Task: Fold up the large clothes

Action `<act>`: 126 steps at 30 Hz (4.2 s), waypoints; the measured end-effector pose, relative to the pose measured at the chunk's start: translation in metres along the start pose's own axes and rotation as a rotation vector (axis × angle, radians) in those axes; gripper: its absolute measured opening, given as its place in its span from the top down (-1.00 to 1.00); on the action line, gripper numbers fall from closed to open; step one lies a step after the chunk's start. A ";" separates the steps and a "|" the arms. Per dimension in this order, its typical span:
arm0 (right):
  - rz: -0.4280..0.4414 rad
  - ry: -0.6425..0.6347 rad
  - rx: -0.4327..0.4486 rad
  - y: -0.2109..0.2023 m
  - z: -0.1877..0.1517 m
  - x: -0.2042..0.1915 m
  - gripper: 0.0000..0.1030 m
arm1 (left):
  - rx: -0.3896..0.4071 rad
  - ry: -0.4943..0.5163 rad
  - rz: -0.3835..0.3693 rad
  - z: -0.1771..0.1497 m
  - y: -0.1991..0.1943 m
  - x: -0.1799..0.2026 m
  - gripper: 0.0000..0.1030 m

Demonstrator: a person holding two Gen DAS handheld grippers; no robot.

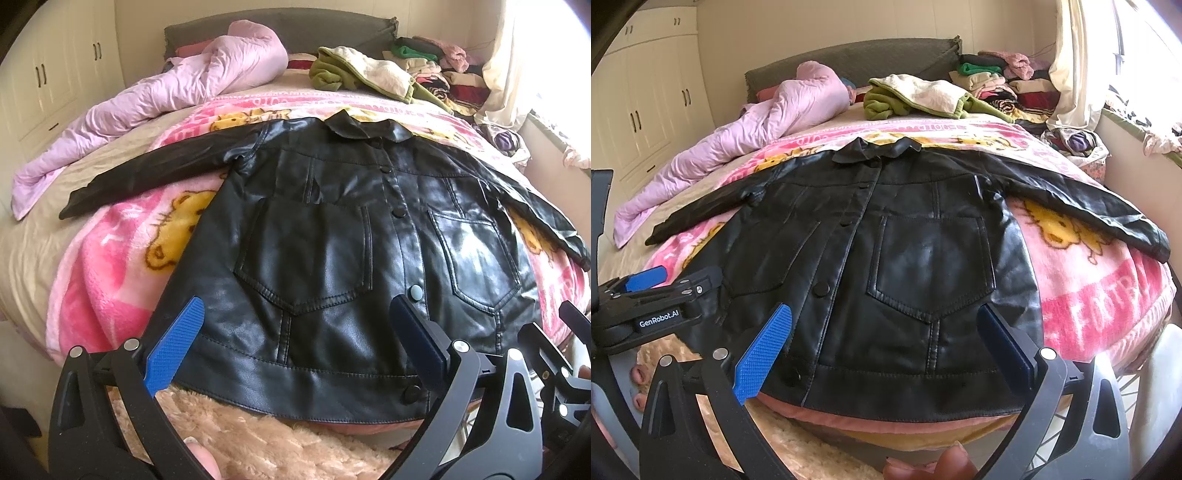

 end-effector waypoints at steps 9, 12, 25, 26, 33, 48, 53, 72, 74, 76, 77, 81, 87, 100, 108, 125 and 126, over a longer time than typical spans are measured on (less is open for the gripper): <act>-0.008 0.002 0.001 -0.005 0.003 -0.004 -0.92 | 0.002 0.002 0.000 0.000 0.000 0.000 -0.83; -0.008 0.005 0.000 -0.007 0.003 -0.005 -0.92 | 0.001 0.003 0.003 -0.001 0.000 0.001 -0.83; -0.002 0.002 -0.003 -0.006 0.003 -0.004 -0.92 | 0.005 0.007 0.009 -0.001 -0.001 0.001 -0.83; -0.003 0.003 -0.003 -0.004 0.003 -0.003 -0.92 | 0.004 0.007 0.010 -0.001 -0.001 0.001 -0.83; 0.004 0.004 0.000 -0.004 0.004 -0.003 -0.92 | 0.016 0.015 0.016 0.002 -0.005 -0.004 -0.83; 0.108 0.029 0.026 -0.012 0.038 -0.012 -0.92 | 0.101 -0.098 0.065 0.052 -0.051 -0.054 -0.83; 0.137 0.031 0.059 -0.019 0.057 -0.010 -0.92 | 0.164 -0.123 0.123 0.079 -0.074 -0.070 -0.83; 0.154 0.039 0.284 -0.081 0.178 0.026 -0.92 | 0.296 -0.076 0.052 0.189 -0.112 -0.006 -0.83; 0.129 0.053 0.293 -0.080 0.187 0.035 -0.92 | 0.297 -0.058 0.025 0.201 -0.109 0.011 -0.83; 0.119 0.081 0.292 -0.073 0.197 0.047 -0.92 | 0.279 -0.047 0.004 0.209 -0.104 0.024 -0.83; 0.111 0.105 0.287 -0.069 0.201 0.055 -0.92 | 0.265 -0.035 -0.008 0.215 -0.098 0.034 -0.83; 0.087 0.180 0.289 -0.053 0.212 0.085 -0.92 | 0.239 0.003 -0.020 0.229 -0.077 0.058 -0.83; 0.075 0.329 0.257 -0.025 0.214 0.141 -0.92 | 0.208 0.036 -0.013 0.238 -0.038 0.084 -0.83; -0.117 0.516 0.221 0.016 0.162 0.256 -0.92 | 0.073 0.126 -0.094 0.210 0.054 0.130 -0.83; -0.274 0.587 0.162 0.039 0.118 0.327 -0.92 | 0.011 0.193 -0.106 0.184 0.083 0.151 -0.83; -0.289 0.801 0.126 0.043 0.051 0.431 -0.92 | -0.018 0.217 -0.067 0.188 0.123 0.168 -0.83; -0.278 0.818 0.114 0.045 0.048 0.433 -0.92 | -0.016 0.216 -0.064 0.191 0.126 0.169 -0.83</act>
Point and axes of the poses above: each gripper's, at about its wrist camera, not at the fingertips, and y roughly the way its jaws point, x to its right, z to its top, the point moved 1 cm from there along y, roughly the way its jaws point, and after that the axes turned 4 degrees about -x, right-handed, at the moved point
